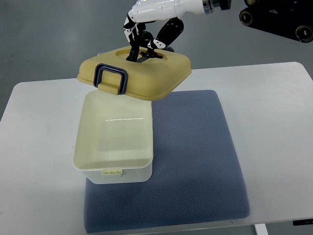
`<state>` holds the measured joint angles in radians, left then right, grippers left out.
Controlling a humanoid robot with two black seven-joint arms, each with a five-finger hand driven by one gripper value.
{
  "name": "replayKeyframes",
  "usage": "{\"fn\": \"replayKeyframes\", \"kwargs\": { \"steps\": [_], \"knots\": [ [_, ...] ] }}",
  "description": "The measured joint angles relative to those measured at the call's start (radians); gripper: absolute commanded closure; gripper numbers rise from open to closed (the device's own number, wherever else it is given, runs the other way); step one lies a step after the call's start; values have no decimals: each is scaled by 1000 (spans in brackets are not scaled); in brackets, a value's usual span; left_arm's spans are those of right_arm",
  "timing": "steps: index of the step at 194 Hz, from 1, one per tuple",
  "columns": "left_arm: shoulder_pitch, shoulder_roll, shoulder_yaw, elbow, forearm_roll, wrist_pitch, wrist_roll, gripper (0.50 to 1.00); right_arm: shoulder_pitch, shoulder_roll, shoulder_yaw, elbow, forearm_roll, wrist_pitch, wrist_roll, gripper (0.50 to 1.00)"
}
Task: Open white storage box with right hand
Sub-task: 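Lift the yellow lid off the box with the right hand, then lower the yellow lid onto the mat beside the box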
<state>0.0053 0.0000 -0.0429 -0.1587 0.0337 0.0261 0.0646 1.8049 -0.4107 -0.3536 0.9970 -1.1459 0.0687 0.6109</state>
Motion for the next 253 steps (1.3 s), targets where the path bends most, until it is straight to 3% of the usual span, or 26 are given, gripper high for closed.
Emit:
{"fn": "replayKeyframes", "kwargs": {
  "steps": [86,178,253],
  "knots": [
    [0,0,0,0,0,0,0,500,-201,-164,-1,-14,-11,-51,0,1000],
    [-1,0,0,0,0,0,0,500,-390,-159,-6,-39,-22,-150,0,1000],
    [0,0,0,1,0,0,0,500,-464,-155,-12,-38,-24,-176,0,1000]
  ]
}}
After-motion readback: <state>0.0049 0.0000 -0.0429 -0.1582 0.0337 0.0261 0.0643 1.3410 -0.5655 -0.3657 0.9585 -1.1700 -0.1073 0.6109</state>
